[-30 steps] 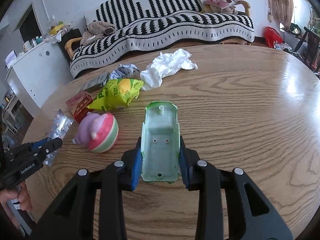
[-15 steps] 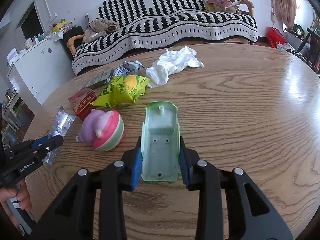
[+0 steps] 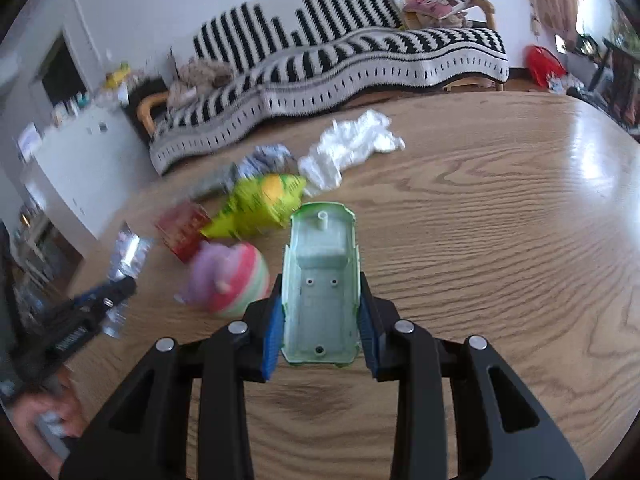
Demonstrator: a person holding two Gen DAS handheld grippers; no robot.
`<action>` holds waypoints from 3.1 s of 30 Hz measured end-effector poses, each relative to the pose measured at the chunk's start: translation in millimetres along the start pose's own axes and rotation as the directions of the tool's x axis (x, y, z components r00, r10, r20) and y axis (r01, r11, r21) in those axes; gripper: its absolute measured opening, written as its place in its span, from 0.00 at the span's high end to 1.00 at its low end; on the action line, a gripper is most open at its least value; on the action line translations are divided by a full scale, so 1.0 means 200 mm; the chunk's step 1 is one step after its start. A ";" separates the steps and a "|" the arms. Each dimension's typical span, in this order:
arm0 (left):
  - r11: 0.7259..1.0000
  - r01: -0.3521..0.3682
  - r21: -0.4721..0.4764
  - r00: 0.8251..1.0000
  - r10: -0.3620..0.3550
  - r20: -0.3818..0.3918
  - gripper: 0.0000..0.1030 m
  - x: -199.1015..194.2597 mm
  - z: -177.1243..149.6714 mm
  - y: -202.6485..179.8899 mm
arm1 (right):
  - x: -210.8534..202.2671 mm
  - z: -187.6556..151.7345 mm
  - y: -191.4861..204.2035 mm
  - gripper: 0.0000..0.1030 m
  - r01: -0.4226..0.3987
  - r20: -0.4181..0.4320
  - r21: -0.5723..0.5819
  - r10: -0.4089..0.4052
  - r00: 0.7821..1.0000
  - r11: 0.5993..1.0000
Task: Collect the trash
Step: 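Carry the blister pack and green tray to the black bin and open both tools, then grasp the red cigarette box with the left tool while the right tool grasps the popcorn bag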
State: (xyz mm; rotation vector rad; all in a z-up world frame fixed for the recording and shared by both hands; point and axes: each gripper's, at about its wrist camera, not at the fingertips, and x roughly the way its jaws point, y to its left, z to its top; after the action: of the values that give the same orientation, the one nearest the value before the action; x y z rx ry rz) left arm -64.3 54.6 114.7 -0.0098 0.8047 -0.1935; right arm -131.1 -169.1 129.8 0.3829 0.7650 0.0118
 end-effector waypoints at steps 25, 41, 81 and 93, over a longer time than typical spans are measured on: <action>0.721 0.640 0.266 0.706 -0.415 -0.573 0.71 -0.44 -1.23 -1.84 | -1.51 -1.09 -1.32 0.68 0.201 0.007 0.449 -0.228 0.974 0.871; 0.723 0.632 0.279 0.697 -0.373 -0.612 0.07 -0.29 -1.42 -1.88 | -1.39 -1.27 -1.64 0.09 0.149 -0.056 0.663 -0.150 0.987 0.734; 0.998 0.053 -0.023 0.985 -0.056 -0.163 0.06 0.37 0.23 -0.03 | 0.02 0.24 -0.05 0.07 0.127 0.012 0.112 -0.129 0.992 0.986; 0.997 0.029 0.071 0.984 -0.016 -0.176 0.06 0.66 0.29 -0.07 | 0.59 0.39 0.30 0.07 0.072 -0.105 -0.103 -0.083 0.991 0.992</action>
State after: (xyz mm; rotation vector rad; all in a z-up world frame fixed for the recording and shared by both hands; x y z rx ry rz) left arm 64.0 14.0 62.2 0.0682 0.9735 -0.2473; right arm 14.6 -122.5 121.8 0.2590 0.8839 -0.0025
